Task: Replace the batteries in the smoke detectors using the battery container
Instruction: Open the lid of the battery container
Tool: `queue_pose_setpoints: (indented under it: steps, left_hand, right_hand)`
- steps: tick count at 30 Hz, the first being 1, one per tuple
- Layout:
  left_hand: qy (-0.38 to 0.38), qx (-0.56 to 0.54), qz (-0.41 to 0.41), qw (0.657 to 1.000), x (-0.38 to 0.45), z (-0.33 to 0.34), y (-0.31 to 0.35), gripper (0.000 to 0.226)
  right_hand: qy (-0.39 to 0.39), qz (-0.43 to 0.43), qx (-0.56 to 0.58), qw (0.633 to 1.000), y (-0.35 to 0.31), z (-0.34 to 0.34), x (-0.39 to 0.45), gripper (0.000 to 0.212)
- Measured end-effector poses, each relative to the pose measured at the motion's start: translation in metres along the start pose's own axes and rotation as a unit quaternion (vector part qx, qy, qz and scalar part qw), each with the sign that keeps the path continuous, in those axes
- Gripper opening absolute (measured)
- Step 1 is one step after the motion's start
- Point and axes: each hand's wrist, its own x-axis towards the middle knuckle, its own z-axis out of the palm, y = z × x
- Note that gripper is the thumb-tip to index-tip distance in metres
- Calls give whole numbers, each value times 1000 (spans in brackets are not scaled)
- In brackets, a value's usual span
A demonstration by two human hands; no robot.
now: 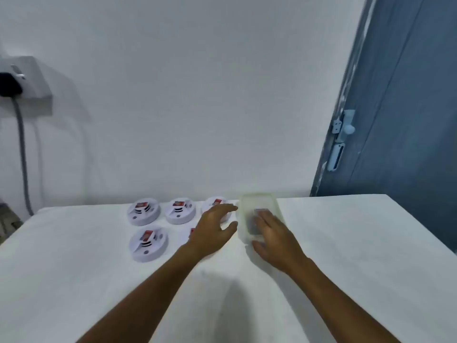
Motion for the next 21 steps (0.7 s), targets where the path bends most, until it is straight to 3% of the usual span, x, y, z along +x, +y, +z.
queue_pose_setpoints:
  steps: [4, 7, 11, 16, 21]
  left_hand:
    - [65, -98, -115, 986, 21, 54, 13, 33]
    - [92, -133, -202, 966, 28, 80, 13, 32]
    - [102, -147, -217, 960, 19, 92, 7, 35]
    - [134, -223, -220, 940, 13, 100, 8, 35]
    - [176, -306, -257, 900, 13, 104, 12, 33]
  right_hand:
    - [11, -17, -25, 999, 27, 10, -10, 63]
    - [70, -53, -58, 994, 33, 20, -11, 58]
    - [85, -44, -110, 989, 28, 24, -7, 51]
    - [35, -45, -180, 982, 23, 20, 0, 48]
    - [-74, -52, -251, 964, 11, 5, 8, 49]
